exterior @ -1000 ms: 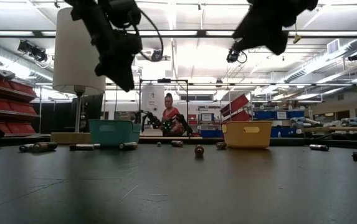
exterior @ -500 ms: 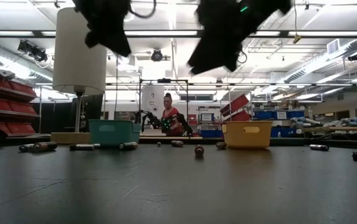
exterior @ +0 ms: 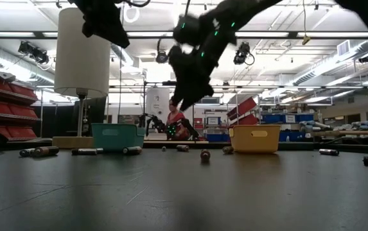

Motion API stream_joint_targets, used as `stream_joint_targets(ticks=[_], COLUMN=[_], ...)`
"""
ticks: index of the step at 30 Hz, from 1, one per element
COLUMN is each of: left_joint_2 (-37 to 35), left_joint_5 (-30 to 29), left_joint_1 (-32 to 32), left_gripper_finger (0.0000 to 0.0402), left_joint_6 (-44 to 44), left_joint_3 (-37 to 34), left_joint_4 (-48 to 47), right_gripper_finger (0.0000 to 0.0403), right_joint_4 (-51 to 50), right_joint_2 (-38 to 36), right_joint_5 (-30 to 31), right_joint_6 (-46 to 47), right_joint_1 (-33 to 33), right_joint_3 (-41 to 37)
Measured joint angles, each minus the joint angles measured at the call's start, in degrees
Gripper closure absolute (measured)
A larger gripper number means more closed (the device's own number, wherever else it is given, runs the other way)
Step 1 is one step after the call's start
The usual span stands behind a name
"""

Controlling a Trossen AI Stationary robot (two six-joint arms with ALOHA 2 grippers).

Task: Sort batteries
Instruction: Put the black battery into the yellow bin

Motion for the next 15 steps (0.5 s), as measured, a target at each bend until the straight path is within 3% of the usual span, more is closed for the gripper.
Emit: stream_joint_targets(ticks=[5, 15], left_joint_2=[0.48, 0.46], left_joint_5=[-1.69, -1.84], left_joint_1=[2.47, 4.6], left_gripper_finger=[0.0302, 0.0302], left_joint_6=[1.06, -6.55], left_joint_3=[-1.95, -7.31], left_joint_4=[4.62, 12.45], right_gripper_finger=[0.0159, 0.0161], right_joint_4=[-1.48, -1.5], right_joint_2=[4.02, 5.66], right_joint_5=[-0.75, -4.12], right_joint_6=[-9.81, -15.3], right_joint_1=[-3.94, -8.09], right_joint_3=[3.12, 2.69])
